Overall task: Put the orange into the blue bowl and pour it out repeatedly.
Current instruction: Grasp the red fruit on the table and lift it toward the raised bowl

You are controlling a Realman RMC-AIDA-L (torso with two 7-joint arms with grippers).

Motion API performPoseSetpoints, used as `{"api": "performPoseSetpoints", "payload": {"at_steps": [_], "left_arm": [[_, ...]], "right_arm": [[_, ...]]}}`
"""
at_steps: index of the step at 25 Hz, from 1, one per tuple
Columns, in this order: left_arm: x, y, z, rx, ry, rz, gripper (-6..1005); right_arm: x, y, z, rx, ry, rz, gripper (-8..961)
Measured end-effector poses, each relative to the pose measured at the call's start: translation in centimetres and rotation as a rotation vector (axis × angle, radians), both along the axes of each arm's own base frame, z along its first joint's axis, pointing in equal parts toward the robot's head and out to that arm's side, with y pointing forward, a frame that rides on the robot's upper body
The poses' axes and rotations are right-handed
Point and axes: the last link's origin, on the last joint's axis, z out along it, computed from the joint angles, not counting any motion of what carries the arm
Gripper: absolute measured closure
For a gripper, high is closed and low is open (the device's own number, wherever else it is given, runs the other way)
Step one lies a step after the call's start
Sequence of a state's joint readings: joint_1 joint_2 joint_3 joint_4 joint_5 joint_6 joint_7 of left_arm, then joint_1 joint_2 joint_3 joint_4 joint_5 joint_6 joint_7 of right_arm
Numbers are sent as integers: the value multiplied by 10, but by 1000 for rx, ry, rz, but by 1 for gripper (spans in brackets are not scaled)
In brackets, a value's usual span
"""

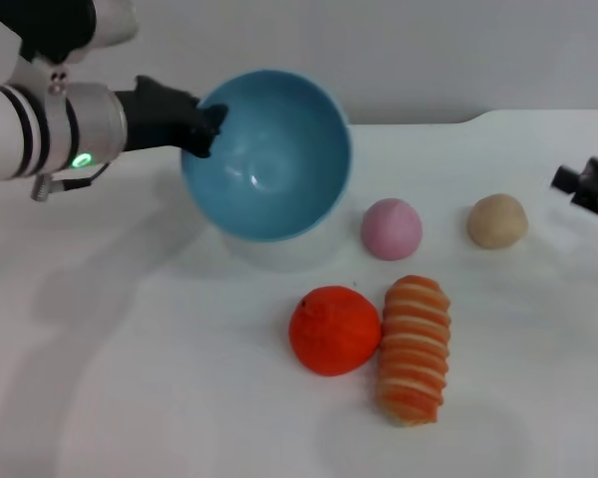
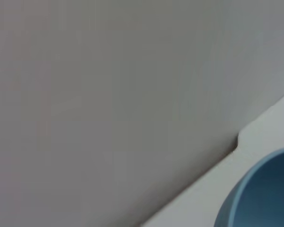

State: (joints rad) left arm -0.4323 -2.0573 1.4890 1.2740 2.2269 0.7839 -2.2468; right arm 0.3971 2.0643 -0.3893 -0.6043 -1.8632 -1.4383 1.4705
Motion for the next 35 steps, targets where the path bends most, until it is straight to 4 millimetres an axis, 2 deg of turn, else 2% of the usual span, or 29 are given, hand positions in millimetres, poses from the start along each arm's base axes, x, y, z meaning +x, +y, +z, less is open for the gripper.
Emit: {"api": "performPoseSetpoints", "payload": {"at_steps": [3, 4, 5, 6, 7, 8, 9, 12, 14, 21, 24, 31, 35], "left_arm": [[0, 6, 2, -17, 49, 84, 1000], [4, 9, 3, -15, 76, 96, 1000], [4, 9, 3, -15, 76, 96, 1000], [7, 10, 3, -12, 86, 93, 1000], [10, 11, 3, -11, 87, 86, 1000], [13, 12, 3, -10, 84, 80, 1000], [15, 13, 3, -7, 81, 77, 1000], [18, 17, 3, 6, 71, 75, 1000], [18, 18, 3, 15, 63, 77, 1000], [13, 18, -1, 18, 69, 85, 1000], [12, 17, -4, 14, 73, 85, 999], [15, 17, -9, 14, 79, 66, 999], [16, 16, -10, 14, 83, 60, 1000]], "right_arm": [[-7, 13, 2, -137, -43, -48, 229], [-17, 23, 0, -212, -49, -66, 229], [-17, 23, 0, -212, -49, -66, 228], [-30, 31, -7, -272, -66, -44, 228], [-30, 31, -7, -272, -66, -44, 228], [-46, 38, -20, -329, -103, 6, 228], [-46, 38, -20, -329, -103, 6, 229], [-64, 45, -42, -409, -142, 60, 230], [-79, 50, -63, -492, -165, 75, 231], [-95, 50, -87, -589, -231, 118, 235], [-100, 49, -104, -641, -249, 113, 243], [-100, 45, -125, -691, -281, 93, 271], [-101, 44, -129, -699, -281, 90, 286]]}}
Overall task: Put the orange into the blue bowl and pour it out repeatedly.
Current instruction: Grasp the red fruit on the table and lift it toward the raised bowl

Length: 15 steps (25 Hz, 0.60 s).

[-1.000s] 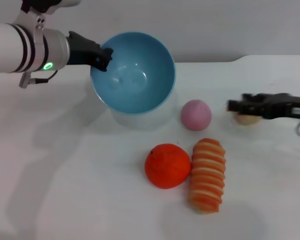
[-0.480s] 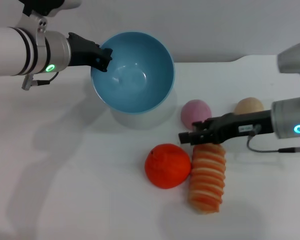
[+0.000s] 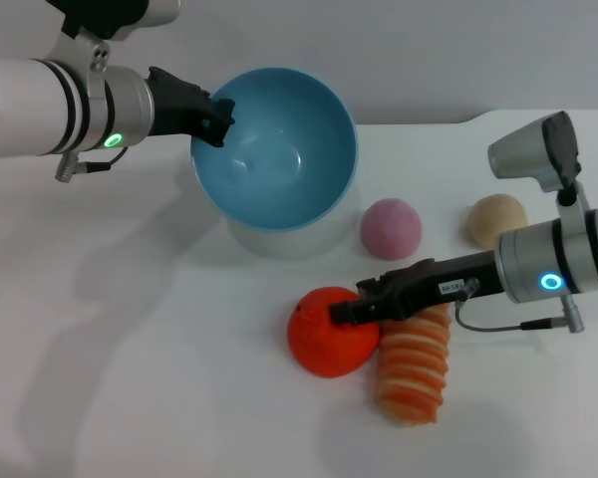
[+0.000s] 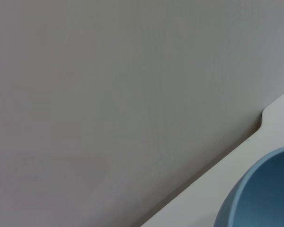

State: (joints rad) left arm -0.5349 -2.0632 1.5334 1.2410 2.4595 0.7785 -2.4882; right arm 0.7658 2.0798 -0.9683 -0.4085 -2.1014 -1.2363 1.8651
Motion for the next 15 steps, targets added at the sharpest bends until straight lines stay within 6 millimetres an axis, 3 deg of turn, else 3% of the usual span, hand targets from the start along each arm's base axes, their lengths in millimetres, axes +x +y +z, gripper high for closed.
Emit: {"api": "performPoseSetpoints", "payload": {"at_steps": [11, 15], "left_arm": [[-1, -1, -1, 2, 1, -3, 999], [0, -1, -2, 0, 3, -6, 999]], "right_arm": [[-4, -6, -12, -49, -53, 73, 330], [-4, -6, -11, -47, -54, 87, 470]]}}
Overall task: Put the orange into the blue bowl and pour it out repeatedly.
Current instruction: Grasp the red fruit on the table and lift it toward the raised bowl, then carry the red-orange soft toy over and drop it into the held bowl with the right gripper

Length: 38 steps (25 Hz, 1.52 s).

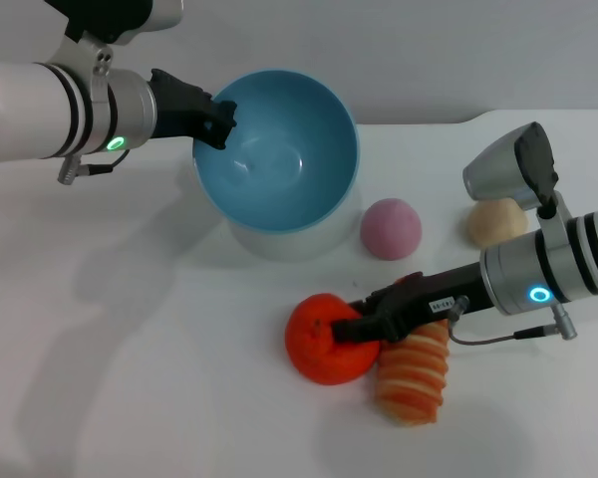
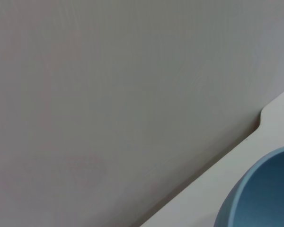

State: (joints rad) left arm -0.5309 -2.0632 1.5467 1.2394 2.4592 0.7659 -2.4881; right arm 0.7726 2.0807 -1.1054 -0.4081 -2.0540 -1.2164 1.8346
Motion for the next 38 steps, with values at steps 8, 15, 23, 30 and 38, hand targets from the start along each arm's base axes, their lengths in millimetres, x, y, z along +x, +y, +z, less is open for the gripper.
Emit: {"api": "performPoseSetpoints", "payload": {"at_steps": [8, 15, 23, 30, 38], "left_arm": [[-2, 1, -2, -4, 7, 6, 1000], [-2, 3, -1, 3, 8, 4, 1000], [5, 7, 1, -6, 25, -10, 999], [19, 2, -15, -163, 104, 10, 1000], [35, -8, -33, -244, 136, -19, 1000]], "right_arm": [[-1, -3, 1, 1, 28, 31, 777], [-4, -6, 6, 14, 81, 80, 828], [-25, -10, 65, 139, 281, 237, 888], [-33, -4, 110, 272, 345, 301, 903], [-33, 10, 94, 291, 303, 294, 858]]}}
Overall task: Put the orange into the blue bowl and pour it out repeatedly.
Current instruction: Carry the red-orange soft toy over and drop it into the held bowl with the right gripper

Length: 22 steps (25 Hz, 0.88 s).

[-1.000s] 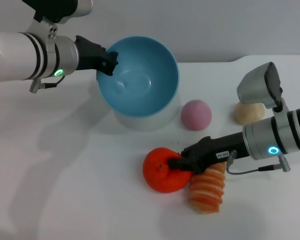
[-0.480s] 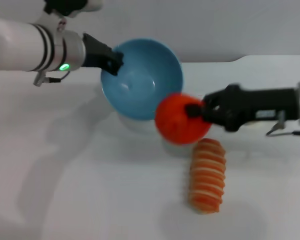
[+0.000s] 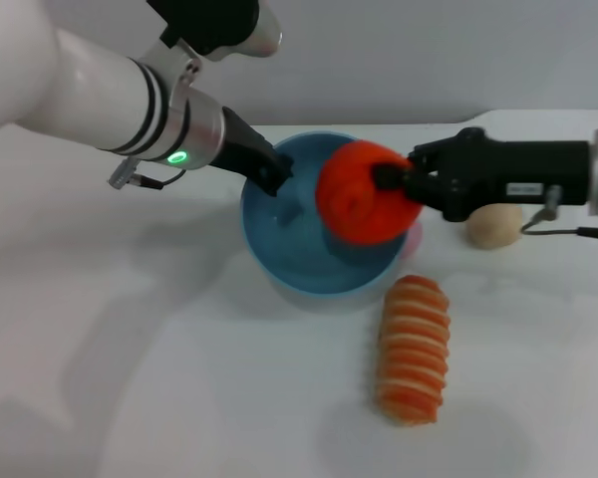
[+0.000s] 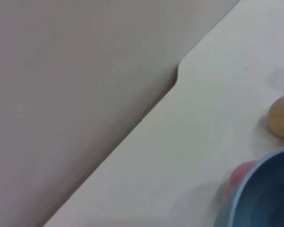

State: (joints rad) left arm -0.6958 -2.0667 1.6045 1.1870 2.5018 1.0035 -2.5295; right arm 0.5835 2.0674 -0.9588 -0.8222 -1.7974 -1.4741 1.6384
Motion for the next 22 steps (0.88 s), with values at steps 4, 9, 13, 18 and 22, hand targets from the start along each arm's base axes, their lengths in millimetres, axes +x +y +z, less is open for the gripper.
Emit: {"api": "performPoseSetpoints", "payload": {"at_steps": [4, 9, 13, 18, 22], "left_arm": [[4, 1, -1, 3, -7, -5, 1000], [2, 1, 0, 7, -12, 6, 999], [1, 3, 0, 23, -11, 1, 999], [10, 9, 21, 126, 36, -104, 999], [20, 8, 32, 219, 93, -221, 1000]], "right_arm": [[4, 8, -7, 22, -16, -46, 835], [7, 8, -3, 44, -1, -59, 807], [11, 5, 13, 120, 70, -57, 667], [36, -9, 39, 371, 217, -50, 494], [70, -17, 42, 468, 242, -170, 412]]}}
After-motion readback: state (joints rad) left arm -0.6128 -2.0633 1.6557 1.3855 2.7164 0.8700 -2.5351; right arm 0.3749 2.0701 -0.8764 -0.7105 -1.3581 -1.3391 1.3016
